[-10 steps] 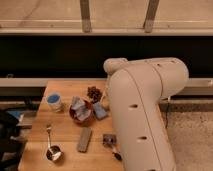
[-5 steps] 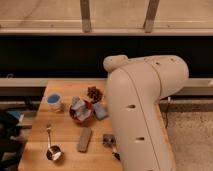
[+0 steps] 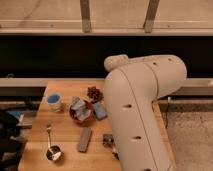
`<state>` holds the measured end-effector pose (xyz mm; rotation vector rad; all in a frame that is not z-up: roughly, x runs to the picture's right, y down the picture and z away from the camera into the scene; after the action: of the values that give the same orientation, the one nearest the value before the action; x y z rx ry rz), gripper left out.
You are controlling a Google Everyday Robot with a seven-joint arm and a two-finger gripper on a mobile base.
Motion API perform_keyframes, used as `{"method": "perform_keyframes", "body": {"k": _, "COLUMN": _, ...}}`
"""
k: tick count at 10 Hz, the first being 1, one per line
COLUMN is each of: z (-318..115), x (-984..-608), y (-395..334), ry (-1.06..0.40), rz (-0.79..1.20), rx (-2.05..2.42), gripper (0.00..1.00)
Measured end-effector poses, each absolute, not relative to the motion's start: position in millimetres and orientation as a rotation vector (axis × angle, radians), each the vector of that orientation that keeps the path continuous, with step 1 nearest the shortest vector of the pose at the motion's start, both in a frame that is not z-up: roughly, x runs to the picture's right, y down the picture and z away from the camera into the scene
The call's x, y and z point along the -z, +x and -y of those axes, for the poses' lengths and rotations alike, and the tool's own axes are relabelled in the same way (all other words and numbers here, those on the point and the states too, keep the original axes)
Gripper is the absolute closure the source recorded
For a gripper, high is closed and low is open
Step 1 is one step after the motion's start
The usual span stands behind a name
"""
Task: Place apple in tray
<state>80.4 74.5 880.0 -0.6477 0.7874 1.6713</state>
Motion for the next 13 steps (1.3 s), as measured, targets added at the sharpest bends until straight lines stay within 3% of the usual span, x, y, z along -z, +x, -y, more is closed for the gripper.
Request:
{"method": "perform_keyframes", "body": {"k": 5, "z": -91, "x": -892, "y": 93, "ry": -0.702, "rz": -0.801, "rx": -1.71, "gripper": 0.26}}
{"method": "perform_keyframes", "body": {"k": 6, "z": -93, "x": -893, "y": 91, "ry": -0.71, "rz": -0.794, "rx": -1.707, "gripper": 0.32}}
{"method": "perform_keyframes", "body": {"k": 13, "z": -104, "x": -897, "y": 89, "ry": -0.754, "rz": -0.781, "rx": -1.718, "gripper": 0.98}}
